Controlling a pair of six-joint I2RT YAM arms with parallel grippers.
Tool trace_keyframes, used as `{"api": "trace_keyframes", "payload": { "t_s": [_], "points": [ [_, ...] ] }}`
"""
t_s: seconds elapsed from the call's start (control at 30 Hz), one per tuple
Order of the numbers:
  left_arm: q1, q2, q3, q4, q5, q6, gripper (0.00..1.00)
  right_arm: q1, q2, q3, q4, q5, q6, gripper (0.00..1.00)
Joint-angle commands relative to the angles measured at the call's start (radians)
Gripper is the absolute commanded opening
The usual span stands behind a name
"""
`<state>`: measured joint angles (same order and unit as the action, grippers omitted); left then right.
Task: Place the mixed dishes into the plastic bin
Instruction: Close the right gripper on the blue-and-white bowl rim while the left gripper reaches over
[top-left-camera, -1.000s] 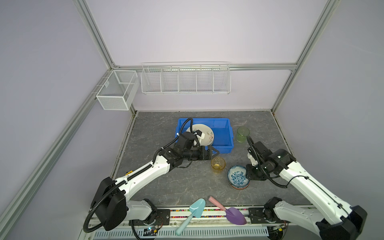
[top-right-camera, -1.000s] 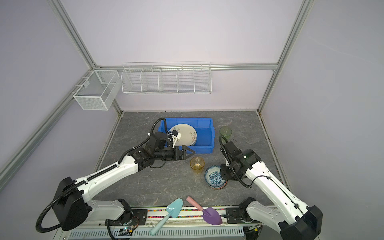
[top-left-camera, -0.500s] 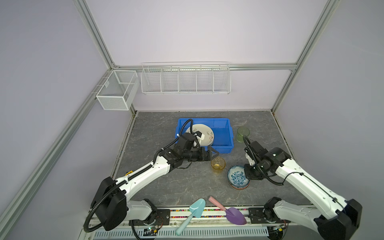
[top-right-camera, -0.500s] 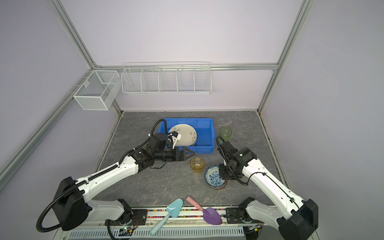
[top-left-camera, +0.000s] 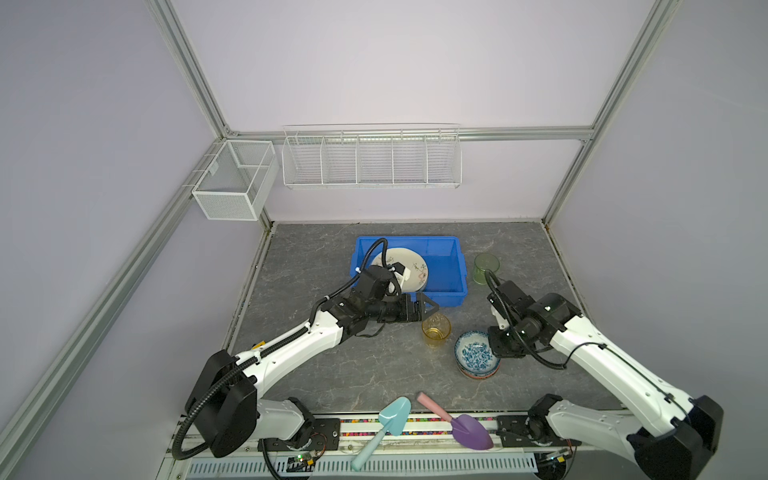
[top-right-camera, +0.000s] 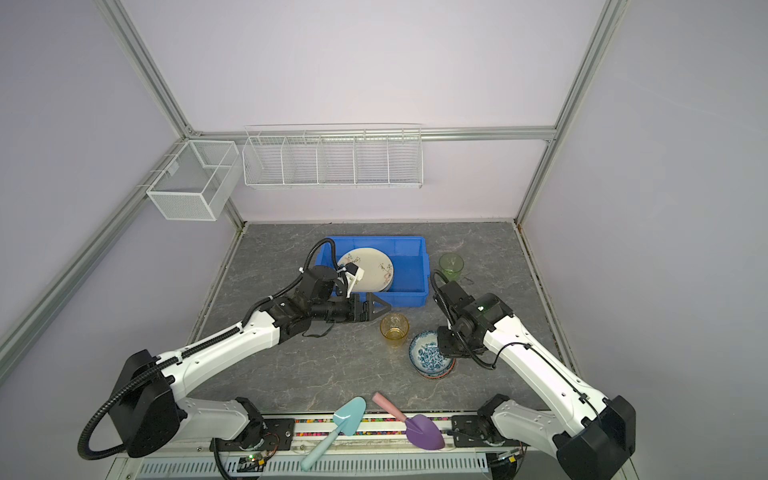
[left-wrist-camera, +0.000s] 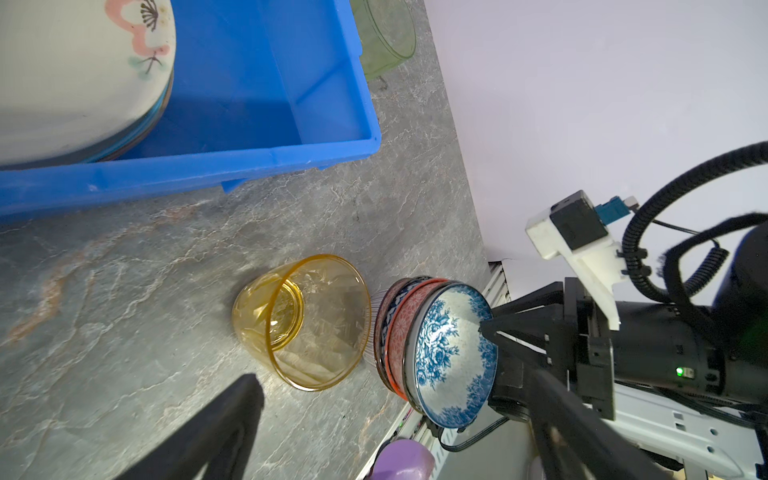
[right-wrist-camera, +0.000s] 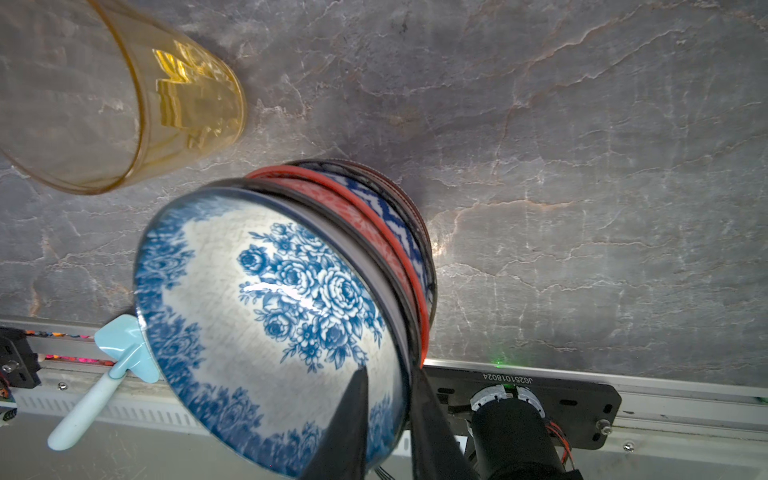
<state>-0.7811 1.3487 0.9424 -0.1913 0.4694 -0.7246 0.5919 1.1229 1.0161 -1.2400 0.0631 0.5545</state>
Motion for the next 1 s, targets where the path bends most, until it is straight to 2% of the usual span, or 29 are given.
{"api": "trace_keyframes", "payload": {
  "t_s": [0.0,0.23,0.73,0.8,0.97],
  "points": [
    [-0.004,0.007,-0.003,0.021,0.006,0.004,0.99,0.011,0.011,0.012,-0.01,0.007,0.019,0.23],
    [-0.005,0.011,-0.004,0.023,0.006,0.007,0.99,0.01,0.015,0.007,-0.003,0.013,0.021,0.24],
    [-0.006,0.007,-0.007,0.021,0.004,0.01,0.99,0.014,0.012,0.021,-0.013,0.041,0.024,0.13],
    [-0.005,0.006,-0.005,0.018,0.006,0.01,0.99,0.014,0.009,0.026,-0.015,0.046,0.027,0.07],
    [-0.006,0.006,-0.002,0.006,0.005,0.011,0.99,0.014,0.002,0.043,-0.021,0.057,0.03,0.07]
  ]
}}
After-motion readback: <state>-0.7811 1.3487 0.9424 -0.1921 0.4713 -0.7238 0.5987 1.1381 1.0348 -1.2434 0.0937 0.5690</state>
